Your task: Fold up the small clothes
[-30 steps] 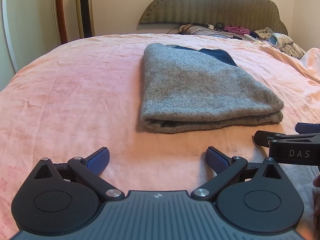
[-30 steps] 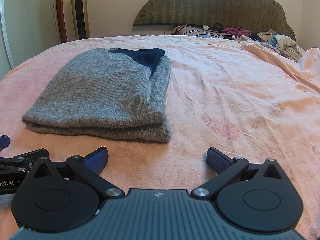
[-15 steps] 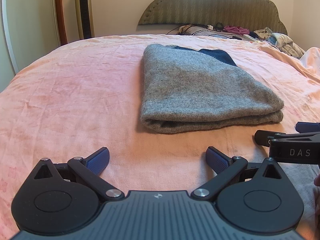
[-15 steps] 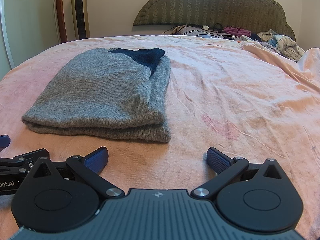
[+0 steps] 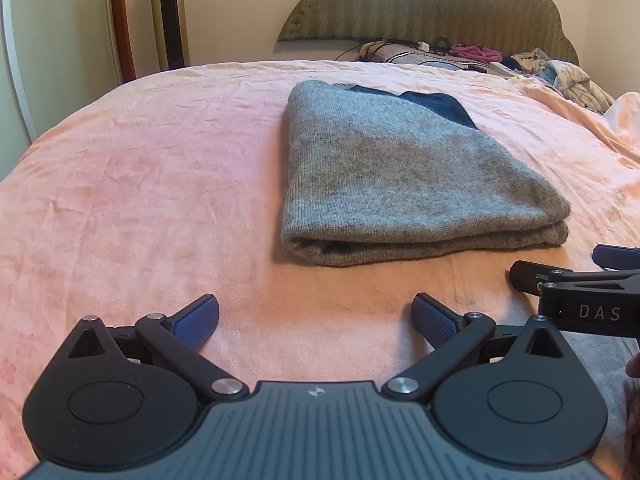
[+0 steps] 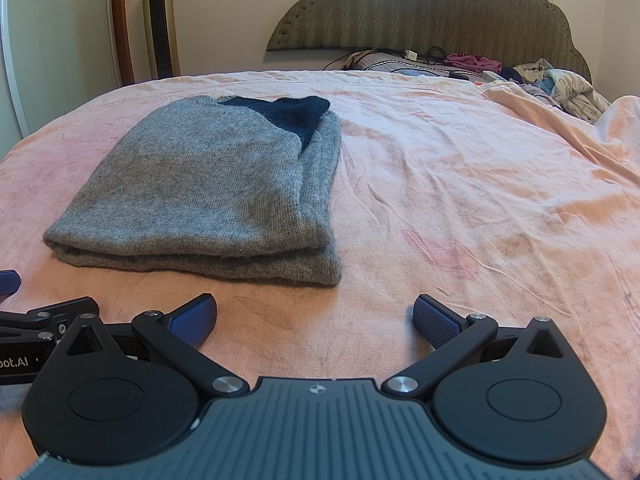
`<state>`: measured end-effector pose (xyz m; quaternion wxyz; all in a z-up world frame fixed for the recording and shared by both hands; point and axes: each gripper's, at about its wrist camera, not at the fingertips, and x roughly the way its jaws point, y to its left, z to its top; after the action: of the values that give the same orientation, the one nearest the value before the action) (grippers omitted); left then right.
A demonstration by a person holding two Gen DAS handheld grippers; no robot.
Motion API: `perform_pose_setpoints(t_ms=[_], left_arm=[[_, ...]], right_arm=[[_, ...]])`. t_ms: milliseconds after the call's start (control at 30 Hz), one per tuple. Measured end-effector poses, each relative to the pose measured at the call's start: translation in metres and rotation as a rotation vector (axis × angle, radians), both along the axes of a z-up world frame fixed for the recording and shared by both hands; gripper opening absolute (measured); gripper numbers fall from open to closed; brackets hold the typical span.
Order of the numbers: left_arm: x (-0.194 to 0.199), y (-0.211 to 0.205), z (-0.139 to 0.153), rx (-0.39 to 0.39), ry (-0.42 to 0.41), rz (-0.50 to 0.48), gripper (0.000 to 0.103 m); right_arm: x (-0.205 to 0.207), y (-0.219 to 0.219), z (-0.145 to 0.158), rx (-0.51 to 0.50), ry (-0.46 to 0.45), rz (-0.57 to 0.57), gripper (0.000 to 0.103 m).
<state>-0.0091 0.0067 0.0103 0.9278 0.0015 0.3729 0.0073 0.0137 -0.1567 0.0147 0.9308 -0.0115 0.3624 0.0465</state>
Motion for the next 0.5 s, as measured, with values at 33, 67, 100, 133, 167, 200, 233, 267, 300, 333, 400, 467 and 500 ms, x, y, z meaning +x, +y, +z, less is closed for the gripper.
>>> perform_pose_setpoints(t_ms=[33,67,100,133,167,200,233,267,300,333,400,467,500], left_arm=[[0.0003,-0.0004,0.0003,0.000,0.003,0.002,0.103],[0.0012,-0.0005,0.0004,-0.001,0.006,0.005,0.103],[0.0013,-0.0007,0.0007,-0.001,0.010,0.007,0.103],[0.0021,-0.0004,0.0010,-0.003,0.014,0.009,0.103],[0.0021,-0.0007,0.0010,-0.003,0.016,0.012,0.103],[0.0021,-0.0007,0.0009,-0.003,0.014,0.012,0.103],[0.0019,-0.0008,0.0007,-0.003,0.012,0.013,0.103],[0.0015,-0.0008,0.0003,-0.004,0.010,0.014,0.103],[0.0012,-0.0006,0.0000,-0.005,0.007,0.014,0.103],[0.0006,-0.0005,-0.0002,-0.005,0.004,0.013,0.103],[-0.0013,0.0017,-0.0006,-0.020,-0.007,0.020,0.103],[-0.0010,0.0016,-0.0006,-0.018,-0.005,0.019,0.103],[-0.0009,0.0016,-0.0002,-0.016,-0.004,0.019,0.103]], right_arm=[[0.0000,0.0000,0.0000,0.000,0.000,0.000,0.103],[0.0001,0.0000,0.0000,0.000,0.000,0.000,0.103],[-0.0001,-0.0001,0.0000,0.000,0.000,0.000,0.103],[0.0000,0.0000,-0.0001,0.000,0.000,0.000,0.103],[0.0001,0.0000,-0.0001,0.000,0.000,0.000,0.103],[0.0000,0.0000,-0.0001,0.000,0.000,0.000,0.103],[0.0001,0.0000,-0.0001,0.000,0.000,0.000,0.103],[0.0000,0.0000,-0.0001,0.000,0.000,0.000,0.103],[0.0000,0.0000,-0.0001,0.000,0.000,0.000,0.103],[0.0001,0.0000,-0.0001,0.000,0.000,0.000,0.103],[0.0000,0.0001,-0.0002,0.000,0.000,0.000,0.103],[0.0001,0.0001,-0.0002,0.000,0.000,0.000,0.103],[0.0000,0.0001,-0.0002,0.000,0.000,0.000,0.103]])
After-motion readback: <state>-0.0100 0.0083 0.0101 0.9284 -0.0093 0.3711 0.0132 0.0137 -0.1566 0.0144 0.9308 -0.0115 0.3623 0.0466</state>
